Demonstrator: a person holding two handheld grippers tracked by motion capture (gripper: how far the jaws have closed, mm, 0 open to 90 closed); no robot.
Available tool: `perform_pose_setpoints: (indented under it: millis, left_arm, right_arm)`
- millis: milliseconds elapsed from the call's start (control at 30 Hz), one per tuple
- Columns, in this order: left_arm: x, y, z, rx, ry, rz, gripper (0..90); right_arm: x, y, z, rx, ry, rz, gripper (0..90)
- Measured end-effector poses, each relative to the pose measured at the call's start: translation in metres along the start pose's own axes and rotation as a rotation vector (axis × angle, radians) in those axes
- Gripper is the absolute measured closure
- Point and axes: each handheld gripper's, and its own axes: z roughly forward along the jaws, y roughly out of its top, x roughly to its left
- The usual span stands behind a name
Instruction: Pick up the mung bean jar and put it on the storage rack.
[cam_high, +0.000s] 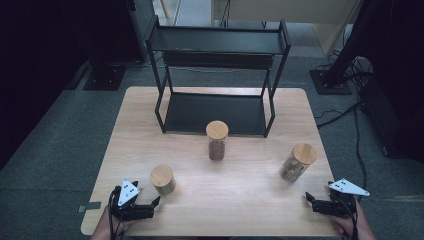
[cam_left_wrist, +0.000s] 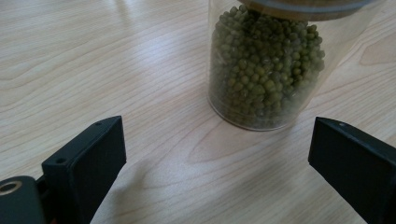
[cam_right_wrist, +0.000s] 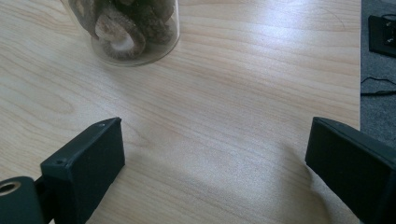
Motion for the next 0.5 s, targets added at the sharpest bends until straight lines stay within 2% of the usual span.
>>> perform_pose_setpoints:
  millis: [267, 500]
  left_arm:
    - [-0.0059, 0.0046, 0.0055, 0.001, -0.02, -0.02, 4.3]
    - [-0.0058, 0.0068, 0.0083, 0.001, -0.029, -0.045, 4.3]
  right_arm:
    - [0.0002, 0.0, -0.0001, -0.002, 0.001, -0.002, 4.2]
    - [0.0004, -0.0001, -0.0002, -0.003, 0.004, -0.005, 4.2]
